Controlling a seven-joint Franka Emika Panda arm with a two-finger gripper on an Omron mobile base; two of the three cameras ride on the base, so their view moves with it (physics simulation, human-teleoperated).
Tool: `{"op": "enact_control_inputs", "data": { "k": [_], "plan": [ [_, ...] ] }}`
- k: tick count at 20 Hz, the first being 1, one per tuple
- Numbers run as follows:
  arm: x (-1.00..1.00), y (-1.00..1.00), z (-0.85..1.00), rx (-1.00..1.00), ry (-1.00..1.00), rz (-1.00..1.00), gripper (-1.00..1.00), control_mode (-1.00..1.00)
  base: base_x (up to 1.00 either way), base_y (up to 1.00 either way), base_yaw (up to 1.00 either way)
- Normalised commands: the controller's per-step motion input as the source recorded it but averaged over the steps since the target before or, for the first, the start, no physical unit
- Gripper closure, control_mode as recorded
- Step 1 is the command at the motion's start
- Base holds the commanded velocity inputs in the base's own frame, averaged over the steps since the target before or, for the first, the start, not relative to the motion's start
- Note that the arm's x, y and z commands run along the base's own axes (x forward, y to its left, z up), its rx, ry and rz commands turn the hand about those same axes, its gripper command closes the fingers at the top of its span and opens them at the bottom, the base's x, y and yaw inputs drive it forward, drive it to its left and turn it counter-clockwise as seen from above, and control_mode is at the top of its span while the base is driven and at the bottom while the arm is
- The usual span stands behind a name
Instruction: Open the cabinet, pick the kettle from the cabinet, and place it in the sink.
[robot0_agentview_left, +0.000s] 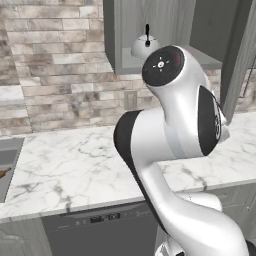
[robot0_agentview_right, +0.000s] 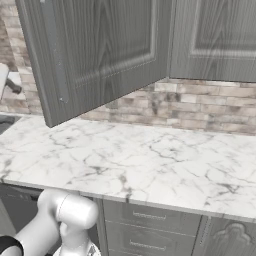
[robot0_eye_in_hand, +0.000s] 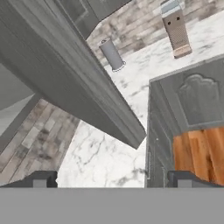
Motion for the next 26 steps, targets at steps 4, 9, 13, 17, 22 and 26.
{"op": "enact_control_inputs", "data": {
  "k": [4, 9, 13, 17, 22, 26],
  "plan": [
    [0.29, 0.00, -0.01, 0.02, -0.18, 0.00, -1.00, -1.00, 0.00, 0.00, 0.00],
    [0.34, 0.00, 0.00, 0.05, -0.15, 0.01, -1.00, -1.00, 0.00, 0.00, 0.00],
    [0.30, 0.00, 0.00, 0.03, -0.14, 0.02, -1.00, -1.00, 0.00, 0.00, 0.00],
    [0.30, -0.03, 0.00, 0.00, -0.11, 0.00, -1.00, -1.00, 0.00, 0.00, 0.00],
    [0.30, -0.07, 0.00, 0.00, -0.12, -0.03, -1.00, -1.00, 0.00, 0.00, 0.00],
    [0.28, -0.05, 0.00, 0.00, -0.10, -0.08, -1.00, -1.00, 0.00, 0.00, 0.00]
  ]
}}
